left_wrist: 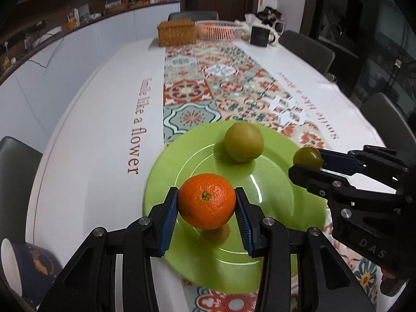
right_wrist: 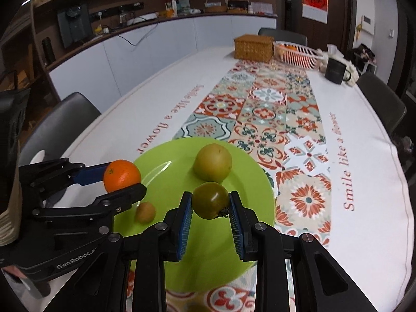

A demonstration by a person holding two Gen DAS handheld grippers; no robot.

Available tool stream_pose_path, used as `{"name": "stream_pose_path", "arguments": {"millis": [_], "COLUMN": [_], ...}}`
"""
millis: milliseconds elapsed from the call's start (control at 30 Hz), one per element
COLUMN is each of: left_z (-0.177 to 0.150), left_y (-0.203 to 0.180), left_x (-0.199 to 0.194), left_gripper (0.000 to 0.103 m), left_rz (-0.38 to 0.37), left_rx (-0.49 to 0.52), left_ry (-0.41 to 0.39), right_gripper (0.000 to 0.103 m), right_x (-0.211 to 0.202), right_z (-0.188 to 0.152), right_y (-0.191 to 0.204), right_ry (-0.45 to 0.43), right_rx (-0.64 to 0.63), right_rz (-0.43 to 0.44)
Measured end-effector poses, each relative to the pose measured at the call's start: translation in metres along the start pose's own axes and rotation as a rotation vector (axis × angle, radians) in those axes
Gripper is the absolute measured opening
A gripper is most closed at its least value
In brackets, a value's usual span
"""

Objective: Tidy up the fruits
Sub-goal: 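Carry the orange and lime over the green plate and release both, then withdraw both tools from the plate back toward the remaining fruits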

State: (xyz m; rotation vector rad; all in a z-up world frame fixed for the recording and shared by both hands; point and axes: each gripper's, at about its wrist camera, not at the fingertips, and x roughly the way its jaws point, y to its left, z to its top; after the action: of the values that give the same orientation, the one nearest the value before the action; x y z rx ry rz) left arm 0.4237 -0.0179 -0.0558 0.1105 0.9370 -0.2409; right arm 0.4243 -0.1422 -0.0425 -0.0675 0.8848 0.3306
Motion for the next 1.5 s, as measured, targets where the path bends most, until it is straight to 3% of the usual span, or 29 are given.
{"name": "stream_pose_path", "arguments": {"millis": [167, 267, 333, 433, 833, 1067, 1500], "left_z": [0.002, 0.002, 0.001, -0.002, -0.033, -0.057, -0.106], "left_y": [0.001, 0.001, 0.001, 0.002, -0.020, -0.032, -0.052], "left_x": [0.014, 0.014, 0.006, -0.006, -0.087, -0.134, -0.187], "left_gripper": [0.043, 0.059, 0.059, 0.063, 0.076, 0.081, 0.084], "left_rz": [0.015, 0.034, 0.049, 0.078, 0.125, 0.116, 0.109], "left_rx": [0.005, -0.002, -0.007, -0.016, -0.017, -0.049, -0.072], "left_ry": [0.039, 0.033, 0.014, -0.003, -0.115, -0.196, -0.234], "right_gripper": [0.029, 0.033, 0.041, 0.041, 0.057, 0.059, 0.060], "right_x": [0.017, 0.019, 0.017, 0.009, -0.071, -0.119, -0.175], "right_z": [-0.004, -0.006, -0.007, -0.009, -0.033, -0.056, -0.108], "right_y": [-0.004, -0.006, -0.007, -0.009, -0.001, 0.007, 0.025], "right_ry": [0.039, 0.042, 0.038, 0.022, -0.127, -0.196, -0.267], "right_rx": [0.013, 0.016, 0.026, 0.020, 0.011, 0.044, 0.011], "right_rz": [0.000, 0.000, 0.000, -0.018, -0.067, -0.072, -0.118]}}
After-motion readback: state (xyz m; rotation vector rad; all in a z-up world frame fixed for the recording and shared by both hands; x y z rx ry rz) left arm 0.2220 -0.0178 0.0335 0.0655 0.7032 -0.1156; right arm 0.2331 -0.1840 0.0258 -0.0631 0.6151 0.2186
